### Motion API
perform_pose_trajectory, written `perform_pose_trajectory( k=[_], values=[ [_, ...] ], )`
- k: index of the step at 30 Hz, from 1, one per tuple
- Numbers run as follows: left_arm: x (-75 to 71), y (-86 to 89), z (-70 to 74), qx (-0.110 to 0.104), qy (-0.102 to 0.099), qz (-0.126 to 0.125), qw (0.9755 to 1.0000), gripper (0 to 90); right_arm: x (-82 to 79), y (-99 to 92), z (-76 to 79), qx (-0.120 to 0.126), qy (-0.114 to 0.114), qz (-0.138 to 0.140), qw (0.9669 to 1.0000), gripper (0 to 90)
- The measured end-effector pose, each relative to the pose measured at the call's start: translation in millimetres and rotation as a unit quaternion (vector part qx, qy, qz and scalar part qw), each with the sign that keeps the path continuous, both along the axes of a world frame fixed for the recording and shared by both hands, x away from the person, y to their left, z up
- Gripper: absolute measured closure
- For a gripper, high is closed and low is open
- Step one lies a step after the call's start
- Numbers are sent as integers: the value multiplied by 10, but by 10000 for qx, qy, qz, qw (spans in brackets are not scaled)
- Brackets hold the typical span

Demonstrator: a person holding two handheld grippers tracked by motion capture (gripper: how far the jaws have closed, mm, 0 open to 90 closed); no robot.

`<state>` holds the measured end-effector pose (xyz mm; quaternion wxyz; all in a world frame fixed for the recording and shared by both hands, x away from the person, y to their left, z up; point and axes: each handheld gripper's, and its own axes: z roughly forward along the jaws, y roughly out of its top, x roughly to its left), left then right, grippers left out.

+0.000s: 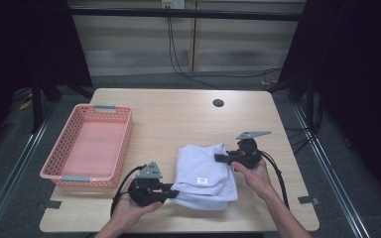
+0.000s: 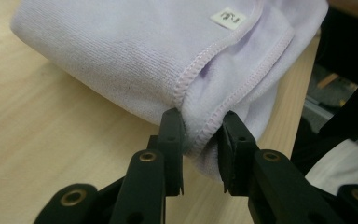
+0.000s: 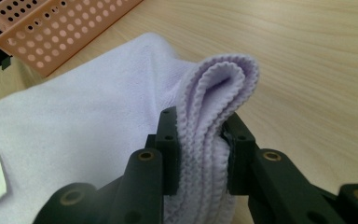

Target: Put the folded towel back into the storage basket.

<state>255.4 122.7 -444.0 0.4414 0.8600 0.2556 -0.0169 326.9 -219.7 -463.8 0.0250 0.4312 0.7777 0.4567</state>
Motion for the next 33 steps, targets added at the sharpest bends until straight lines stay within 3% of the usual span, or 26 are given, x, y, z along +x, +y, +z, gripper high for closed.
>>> perform_pose_trajectory(
  k=[9, 18, 33],
  values=[
    [39, 88, 185, -160, -154, 58, 9997, 735, 83, 68, 225, 148, -152, -13, 9998, 730],
    [113, 152, 258, -113, -168, 131, 9997, 736, 189, 131, 353, 165, -205, 9, 9997, 733],
    [154, 519, 458, -132, -335, 487, 9982, 740, 483, 552, 630, 284, -355, 323, 9984, 738]
  ],
)
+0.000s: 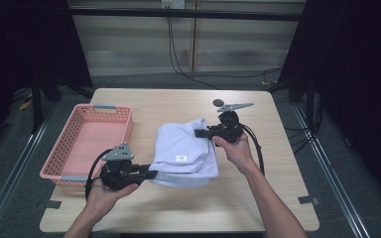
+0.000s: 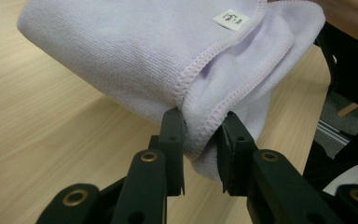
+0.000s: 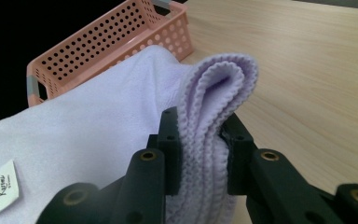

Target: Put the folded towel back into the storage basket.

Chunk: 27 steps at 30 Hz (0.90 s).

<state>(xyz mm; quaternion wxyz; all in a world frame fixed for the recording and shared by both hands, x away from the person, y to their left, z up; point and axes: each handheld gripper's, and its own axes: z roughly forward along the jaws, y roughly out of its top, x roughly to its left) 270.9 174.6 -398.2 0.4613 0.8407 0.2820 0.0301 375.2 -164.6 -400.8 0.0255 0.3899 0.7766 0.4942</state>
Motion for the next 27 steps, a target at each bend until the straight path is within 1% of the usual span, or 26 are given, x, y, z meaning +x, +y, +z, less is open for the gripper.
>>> perform_pose_trajectory(
  k=[1, 3, 5, 6, 7, 8, 9, 11, 12, 13, 15, 17, 18, 19, 20, 21, 22, 23, 26, 27],
  values=[
    [2, 20, 6, 25, -10, 10, 10000, 740, 19, 19, 11, 42, 25, 23, 10000, 738],
    [17, 65, 22, -27, 7, 57, 10000, 741, 48, 62, 33, 22, 9, 45, 10000, 739],
    [22, 88, 37, -29, -11, 106, 9999, 741, 61, 84, 45, 38, 0, 64, 10000, 739],
    [36, 139, 74, -58, -23, 129, 9999, 742, 94, 132, 73, 23, -45, 101, 9999, 739],
    [36, 139, 74, -58, -23, 129, 9999, 742, 114, 156, 89, 29, -56, 134, 9999, 739],
    [47, 190, 125, -18, -66, 189, 9998, 742, 130, 186, 113, 8, -53, 146, 9999, 739],
    [53, 218, 153, -4, -84, 198, 9998, 742, 150, 218, 139, 2, -75, 167, 9998, 739],
    [67, 290, 210, -30, -122, 255, 9996, 742, 192, 289, 192, 13, -135, 217, 9997, 740],
    [67, 290, 210, -30, -122, 255, 9996, 742, 192, 289, 192, 13, -135, 217, 9997, 740],
    [83, 363, 254, -43, -156, 315, 9994, 743, 232, 369, 243, 6, -155, 250, 9996, 740],
    [107, 452, 293, -41, -198, 368, 9991, 743, 274, 449, 284, 40, -179, 287, 9994, 740],
    [124, 536, 321, -105, -171, 454, 9988, 744, 312, 530, 320, 46, -205, 315, 9993, 740],
    [124, 536, 321, -105, -171, 454, 9988, 745, 312, 530, 320, 46, -205, 315, 9993, 740],
    [137, 608, 342, -116, -169, 472, 9987, 745, 348, 610, 352, 44, -224, 353, 9991, 741],
    [137, 608, 342, -116, -169, 472, 9987, 745, 348, 610, 352, 44, -224, 353, 9991, 741],
    [138, 675, 365, -144, -165, 544, 9983, 745, 386, 690, 383, 40, -230, 396, 9989, 741],
    [138, 675, 365, -144, -165, 544, 9983, 745, 386, 690, 383, 40, -230, 396, 9989, 741],
    [145, 744, 382, -150, -164, 582, 9981, 745, 421, 768, 415, 44, -240, 439, 9987, 741],
    [156, 816, 404, -104, -181, 610, 9979, 745, 457, 851, 453, 39, -252, 479, 9985, 741],
    [158, 856, 421, -130, -181, 646, 9977, 746, 492, 943, 498, -13, -255, 525, 9983, 741]
  ],
)
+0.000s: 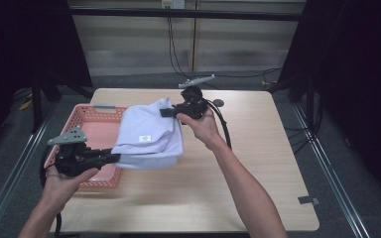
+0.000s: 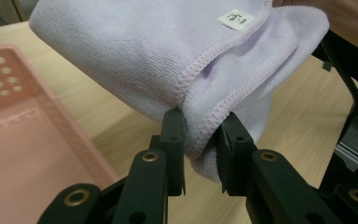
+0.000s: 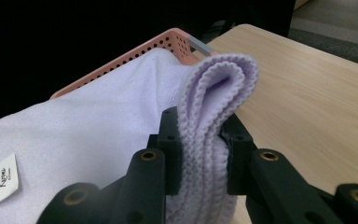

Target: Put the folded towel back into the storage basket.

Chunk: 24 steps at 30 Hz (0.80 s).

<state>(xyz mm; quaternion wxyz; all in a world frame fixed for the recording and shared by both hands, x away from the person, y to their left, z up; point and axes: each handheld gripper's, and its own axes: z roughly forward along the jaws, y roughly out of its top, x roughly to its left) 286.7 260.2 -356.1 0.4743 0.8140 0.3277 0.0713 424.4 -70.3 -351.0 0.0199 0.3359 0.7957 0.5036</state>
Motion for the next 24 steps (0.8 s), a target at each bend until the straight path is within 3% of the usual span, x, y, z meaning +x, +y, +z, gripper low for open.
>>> perform_pose_trajectory(
  k=[8, 15, 24],
  values=[
    [0, 444, 117, -143, -94, 411, 9990, 751, 140, 418, 134, 48, -24, 143, 9999, 741],
    [-17, 736, 31, -189, 28, 647, 9977, 756, 211, 748, 117, 21, 25, 280, 9996, 741],
    [-77, 1118, 42, -214, 73, 1007, 9947, 758, 299, 1188, 89, 1, 83, 431, 9990, 741]
  ],
)
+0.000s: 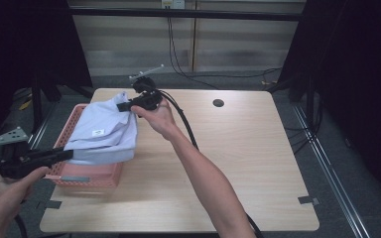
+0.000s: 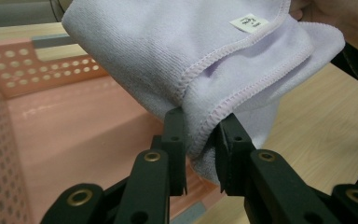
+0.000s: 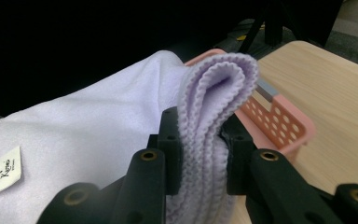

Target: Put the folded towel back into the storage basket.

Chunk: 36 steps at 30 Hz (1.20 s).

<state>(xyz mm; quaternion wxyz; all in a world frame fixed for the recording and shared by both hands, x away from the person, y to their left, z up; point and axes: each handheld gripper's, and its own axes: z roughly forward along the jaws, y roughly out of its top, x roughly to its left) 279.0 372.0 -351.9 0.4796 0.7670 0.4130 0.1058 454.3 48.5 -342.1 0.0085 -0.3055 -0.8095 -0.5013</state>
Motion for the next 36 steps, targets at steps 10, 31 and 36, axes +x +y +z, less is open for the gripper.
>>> perform_pose_trajectory(
  k=[10, 31, 36],
  values=[
    [7, 368, -124, 71, 163, 468, 9987, 764, 45, 451, -158, 13, 133, -23, 9999, 741],
    [192, 502, -658, 239, 742, 905, 9928, 756, 112, 676, -774, -176, 404, -217, 9988, 704],
    [175, 446, -758, 401, 867, 833, 9919, 693, 126, 706, -883, -377, 489, -199, 9979, 611]
  ],
)
